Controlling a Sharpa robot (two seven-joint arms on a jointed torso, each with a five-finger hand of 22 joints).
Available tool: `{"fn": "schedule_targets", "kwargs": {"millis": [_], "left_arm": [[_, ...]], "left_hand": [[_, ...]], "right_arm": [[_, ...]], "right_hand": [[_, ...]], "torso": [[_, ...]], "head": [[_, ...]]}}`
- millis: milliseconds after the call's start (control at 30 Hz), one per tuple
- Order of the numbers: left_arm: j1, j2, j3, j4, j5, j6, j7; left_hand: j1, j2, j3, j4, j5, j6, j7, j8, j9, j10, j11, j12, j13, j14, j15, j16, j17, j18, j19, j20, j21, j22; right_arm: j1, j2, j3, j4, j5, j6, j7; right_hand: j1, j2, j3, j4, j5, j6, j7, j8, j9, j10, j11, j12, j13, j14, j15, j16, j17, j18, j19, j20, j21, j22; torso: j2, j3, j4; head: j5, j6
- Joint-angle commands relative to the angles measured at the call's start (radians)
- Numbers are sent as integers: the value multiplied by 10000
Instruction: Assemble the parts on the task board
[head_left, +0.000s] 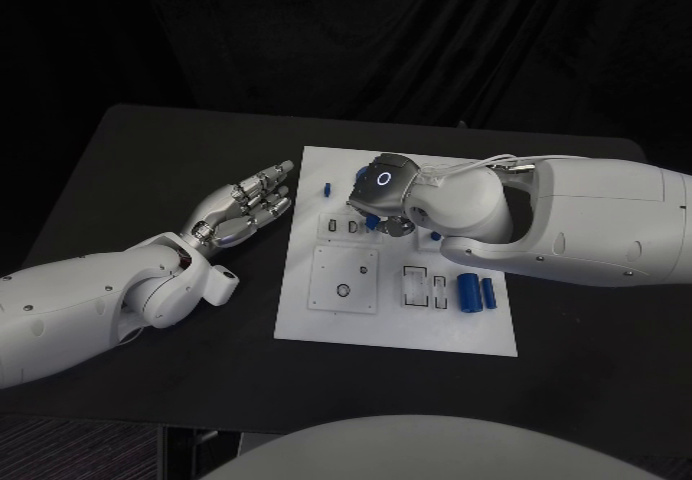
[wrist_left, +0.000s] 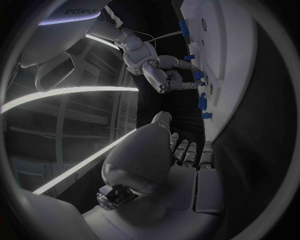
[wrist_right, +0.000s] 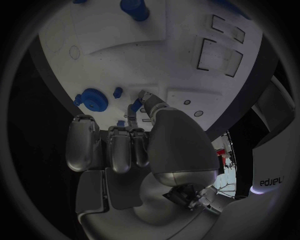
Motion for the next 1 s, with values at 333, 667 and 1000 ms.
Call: {"fn": "schedule_targets", "kwargs": {"millis": [333, 667, 1000], "left_arm": [[-23, 20, 6, 5, 23, 118, 1237], [-25, 25, 6, -1, 23, 122, 1229], [-27, 34, 6, -13, 23, 137, 1219]], "left_hand": [[-34, -71, 61, 19, -45, -14, 44, -17, -11, -3, 47, 28, 1, -5, 35, -37, -17, -156, 10, 69, -60, -13], [-33, -72, 76, 11, -63, -13, 62, -16, -11, -6, 49, 28, 0, -5, 40, -37, -17, -158, 10, 73, -60, -13], [-33, -73, 83, 6, -64, -12, 68, -16, -10, -8, 50, 28, 0, -5, 42, -37, -17, -158, 10, 75, -60, -13]], "right_arm": [[-27, -6, 5, -1, -53, -16, -49], [-29, 4, 5, 6, -53, -9, -11], [-30, 11, 5, 11, -54, 44, -11]], "right_hand": [[-57, -36, 68, -108, 18, 259, -5, 96, 148, 1078, 67, 26, 2629, 809, 40, -48, 2168, 161, -61, 10, -81, 1892], [-73, -128, 29, -158, 13, 158, -7, 52, 243, 1078, 74, 26, 2629, 803, 34, -63, 2156, 162, -63, 17, -91, 1892], [-101, -160, 6, -152, 13, 104, -13, 26, 271, 1078, 77, 26, 2629, 799, 33, -70, 2149, 165, -70, 19, -108, 1888]], "torso": [[4, 3, -7], [1, 2, -5], [-1, -1, -4]], "head": [[9, 3], [17, 3], [22, 3]]}}
